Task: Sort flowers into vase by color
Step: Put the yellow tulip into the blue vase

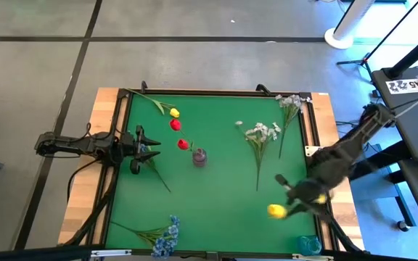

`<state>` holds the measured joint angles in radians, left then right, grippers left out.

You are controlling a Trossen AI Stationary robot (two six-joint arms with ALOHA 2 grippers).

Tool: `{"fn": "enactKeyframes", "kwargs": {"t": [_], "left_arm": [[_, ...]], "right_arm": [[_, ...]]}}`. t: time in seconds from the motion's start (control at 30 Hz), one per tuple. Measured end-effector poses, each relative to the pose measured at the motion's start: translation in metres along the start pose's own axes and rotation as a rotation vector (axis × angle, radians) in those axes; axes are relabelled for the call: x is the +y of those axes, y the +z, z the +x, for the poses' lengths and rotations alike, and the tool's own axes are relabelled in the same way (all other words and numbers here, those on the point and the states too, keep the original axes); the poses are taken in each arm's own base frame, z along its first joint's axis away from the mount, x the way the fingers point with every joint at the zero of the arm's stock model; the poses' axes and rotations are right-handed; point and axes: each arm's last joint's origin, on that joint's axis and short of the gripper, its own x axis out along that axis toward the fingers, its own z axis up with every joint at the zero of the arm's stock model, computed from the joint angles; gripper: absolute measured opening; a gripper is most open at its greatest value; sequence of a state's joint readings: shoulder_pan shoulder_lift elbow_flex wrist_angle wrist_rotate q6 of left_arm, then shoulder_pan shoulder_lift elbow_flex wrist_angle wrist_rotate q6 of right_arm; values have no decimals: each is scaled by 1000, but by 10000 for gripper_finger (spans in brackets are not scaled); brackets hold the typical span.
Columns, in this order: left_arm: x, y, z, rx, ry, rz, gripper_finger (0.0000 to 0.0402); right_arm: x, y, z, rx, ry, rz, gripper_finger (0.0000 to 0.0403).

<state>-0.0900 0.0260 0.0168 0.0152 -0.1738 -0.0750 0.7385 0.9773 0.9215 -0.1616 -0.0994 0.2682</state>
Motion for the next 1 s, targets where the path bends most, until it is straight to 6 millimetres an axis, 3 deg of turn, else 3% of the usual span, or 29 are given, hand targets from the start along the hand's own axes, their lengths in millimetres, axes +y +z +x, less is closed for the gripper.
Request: {"fn": "enactKeyframes", "kwargs": {"t": [0.13,0.27,0.47,0.67,1.0], "left_arm": [[0,0,0,0,0,0,167],[0,0,0,0,0,0,167],[0,0,0,0,0,0,167],[0,0,0,0,0,0,167],[0,0,0,0,0,0,167]], "right_arm": [[19,14,-23,-139,104,32,5],[37,12,-30,-140,195,54,7],[79,-14,-21,-77,271,6,5],[104,-34,-15,-48,203,-41,6],[117,-50,-10,2,149,-75,9]]}}
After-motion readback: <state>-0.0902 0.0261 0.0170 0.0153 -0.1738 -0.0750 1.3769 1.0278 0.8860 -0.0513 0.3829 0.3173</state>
